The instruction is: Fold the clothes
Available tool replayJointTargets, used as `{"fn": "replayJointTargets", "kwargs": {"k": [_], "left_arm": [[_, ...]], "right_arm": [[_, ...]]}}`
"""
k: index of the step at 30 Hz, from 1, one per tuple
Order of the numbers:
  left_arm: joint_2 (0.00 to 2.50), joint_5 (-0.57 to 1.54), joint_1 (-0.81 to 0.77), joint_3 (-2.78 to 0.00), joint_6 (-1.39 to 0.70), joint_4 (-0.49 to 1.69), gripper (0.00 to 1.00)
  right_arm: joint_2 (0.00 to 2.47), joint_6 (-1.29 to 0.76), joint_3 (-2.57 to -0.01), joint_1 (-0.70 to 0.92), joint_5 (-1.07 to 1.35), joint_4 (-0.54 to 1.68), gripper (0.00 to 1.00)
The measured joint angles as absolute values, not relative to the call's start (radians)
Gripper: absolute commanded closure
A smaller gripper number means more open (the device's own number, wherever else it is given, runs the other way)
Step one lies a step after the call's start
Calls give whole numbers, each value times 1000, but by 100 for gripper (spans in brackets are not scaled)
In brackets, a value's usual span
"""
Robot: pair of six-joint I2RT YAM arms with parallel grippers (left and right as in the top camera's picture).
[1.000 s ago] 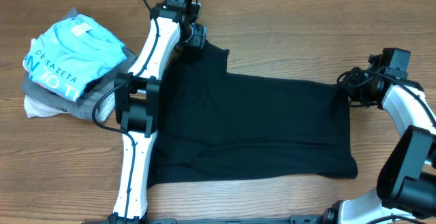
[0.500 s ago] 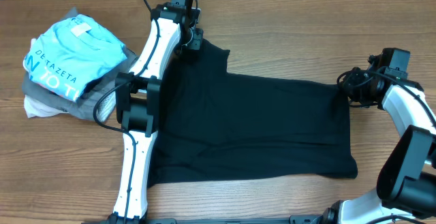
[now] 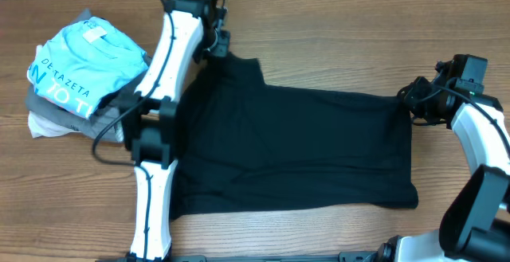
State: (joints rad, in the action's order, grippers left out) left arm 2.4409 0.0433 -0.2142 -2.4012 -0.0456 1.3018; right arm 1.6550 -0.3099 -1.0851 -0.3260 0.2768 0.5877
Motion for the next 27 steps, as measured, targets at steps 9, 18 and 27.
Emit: {"fn": "replayJointTargets", "kwargs": {"k": [9, 18, 27], "left_arm": [[2278, 32, -214, -2409, -46, 1653, 96], [2277, 75, -213, -2399, -46, 1686, 96], [2016, 26, -213, -2040, -62, 1687, 96]], "right_arm": [[1632, -314, -1085, -327, 285, 749, 96], [1632, -314, -1085, -347, 266, 862, 96], [1596, -314, -1085, -411, 262, 888, 96]]}}
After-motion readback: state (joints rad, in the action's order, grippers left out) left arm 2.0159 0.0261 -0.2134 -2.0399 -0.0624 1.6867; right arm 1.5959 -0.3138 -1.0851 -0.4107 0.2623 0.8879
